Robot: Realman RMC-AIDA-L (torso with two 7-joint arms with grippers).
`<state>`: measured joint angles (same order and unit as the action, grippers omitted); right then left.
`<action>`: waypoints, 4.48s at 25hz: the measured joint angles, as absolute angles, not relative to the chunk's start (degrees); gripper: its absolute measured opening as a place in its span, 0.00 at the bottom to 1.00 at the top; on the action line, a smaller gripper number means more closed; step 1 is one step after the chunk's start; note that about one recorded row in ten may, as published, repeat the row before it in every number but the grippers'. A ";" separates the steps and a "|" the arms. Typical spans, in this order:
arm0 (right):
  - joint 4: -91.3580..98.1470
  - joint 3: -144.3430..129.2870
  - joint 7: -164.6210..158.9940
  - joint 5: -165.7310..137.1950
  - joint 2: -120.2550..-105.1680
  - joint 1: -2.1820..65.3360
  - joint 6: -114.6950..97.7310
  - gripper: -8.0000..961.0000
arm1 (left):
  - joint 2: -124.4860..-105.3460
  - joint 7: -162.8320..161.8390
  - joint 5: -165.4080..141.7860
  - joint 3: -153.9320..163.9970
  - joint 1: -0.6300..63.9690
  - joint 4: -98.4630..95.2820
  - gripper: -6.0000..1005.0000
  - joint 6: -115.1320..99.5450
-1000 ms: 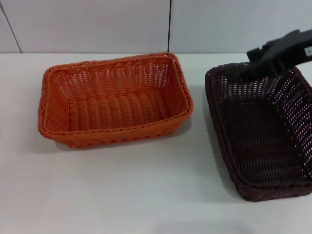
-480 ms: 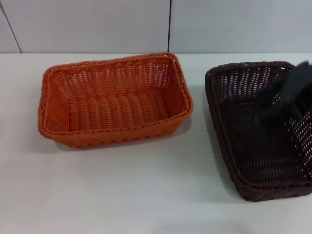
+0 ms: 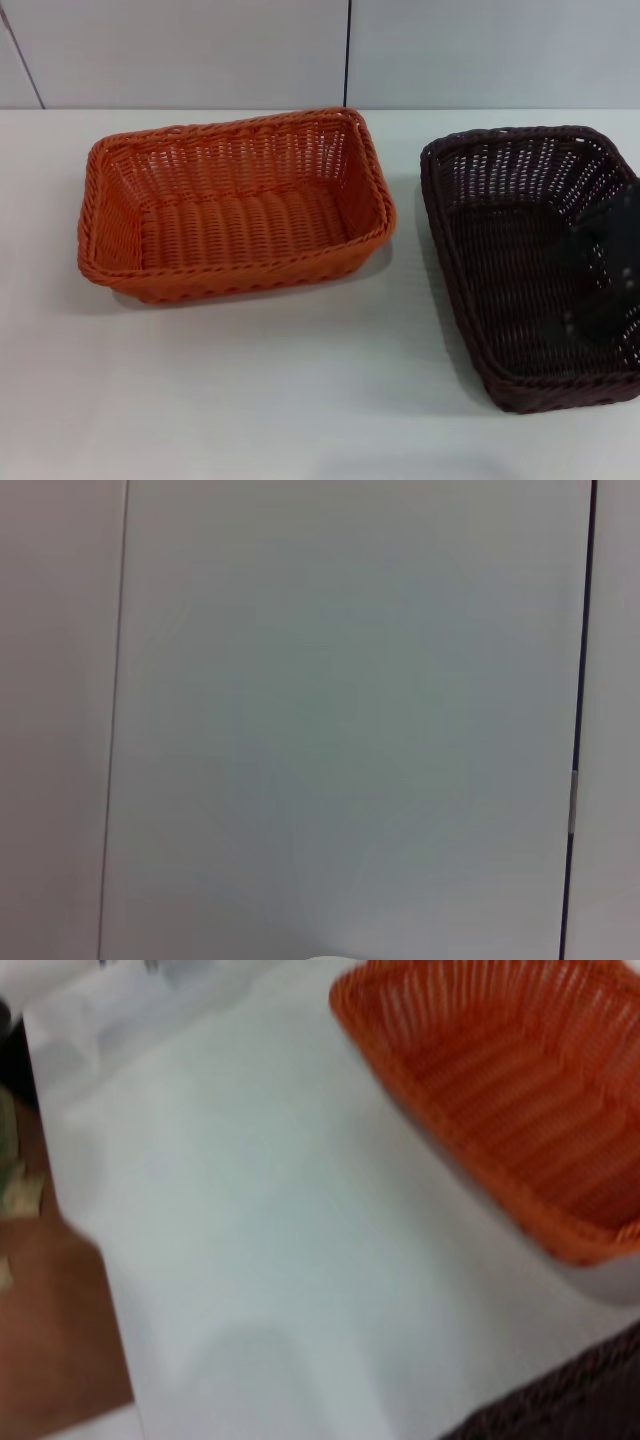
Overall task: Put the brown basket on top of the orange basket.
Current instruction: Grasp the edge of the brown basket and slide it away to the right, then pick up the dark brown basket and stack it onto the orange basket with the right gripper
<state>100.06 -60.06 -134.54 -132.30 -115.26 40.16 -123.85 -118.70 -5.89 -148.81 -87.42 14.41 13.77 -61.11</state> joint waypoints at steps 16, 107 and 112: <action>99.02 -70.35 -133.67 -139.95 -115.80 39.06 -124.36 0.85 | -118.74 -5.89 -148.80 -87.80 14.56 14.06 0.72 -60.47; 110.58 -84.05 -142.20 -155.36 -118.47 38.63 -113.48 0.16 | -118.38 -5.89 -148.71 -89.38 14.10 13.67 0.70 -60.65; 111.89 -82.93 -142.39 -155.46 -118.47 38.64 -113.63 0.16 | -118.31 -5.81 -148.71 -89.38 14.50 13.29 0.70 -60.48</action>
